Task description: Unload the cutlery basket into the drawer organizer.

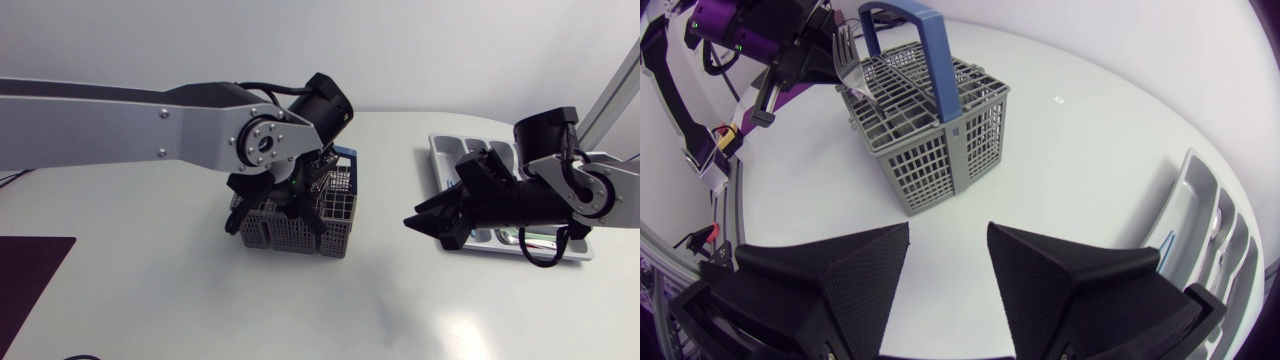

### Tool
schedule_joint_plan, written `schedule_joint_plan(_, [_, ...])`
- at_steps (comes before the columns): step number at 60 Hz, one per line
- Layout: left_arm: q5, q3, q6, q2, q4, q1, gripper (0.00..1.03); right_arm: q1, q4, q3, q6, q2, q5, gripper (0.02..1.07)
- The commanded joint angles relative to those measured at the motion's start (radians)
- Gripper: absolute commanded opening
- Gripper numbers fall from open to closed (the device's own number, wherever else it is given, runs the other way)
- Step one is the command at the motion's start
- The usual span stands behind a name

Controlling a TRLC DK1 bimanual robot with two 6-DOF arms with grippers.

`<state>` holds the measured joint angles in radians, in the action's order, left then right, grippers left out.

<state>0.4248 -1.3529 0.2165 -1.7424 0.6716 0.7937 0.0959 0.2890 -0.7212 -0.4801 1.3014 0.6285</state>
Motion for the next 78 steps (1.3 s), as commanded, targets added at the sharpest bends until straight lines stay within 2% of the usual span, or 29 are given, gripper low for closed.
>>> schedule_joint_plan(1, [0.008,0.018,-0.002,-0.008,0.002,0.009,0.14,-0.009,0.012,0.022,-0.020,-0.014,0.005,0.61])
schedule_joint_plan(13, [0.012,0.005,0.011,0.026,0.014,0.010,0.13,-0.007,0.013,0.028,-0.020,-0.024,0.007,0.62])
schedule_joint_plan(32, [0.094,-0.022,0.049,0.127,0.031,0.029,0.13,-0.004,0.025,0.031,-0.015,-0.060,0.000,0.62])
schedule_joint_plan(41, [0.129,-0.040,0.060,0.190,0.059,0.048,0.13,0.004,0.024,0.043,-0.017,-0.105,-0.021,0.65])
schedule_joint_plan(53, [0.129,-0.112,0.067,0.284,0.097,0.056,0.13,0.007,0.027,0.072,-0.037,-0.223,-0.038,0.65])
schedule_joint_plan(60, [0.069,-0.164,0.047,0.311,0.120,0.068,0.13,0.011,0.045,0.095,-0.068,-0.326,-0.049,0.65])
schedule_joint_plan(65, [-0.043,-0.207,-0.002,0.308,0.137,0.055,0.13,0.024,0.056,0.114,-0.086,-0.395,-0.059,0.65])
schedule_joint_plan(69, [-0.095,-0.224,-0.026,0.300,0.141,0.050,0.13,0.036,0.068,0.128,-0.103,-0.445,-0.067,0.65])
schedule_joint_plan(78, [-0.268,-0.259,-0.095,0.251,0.138,0.007,0.13,0.064,0.068,0.157,-0.124,-0.553,-0.102,0.65])
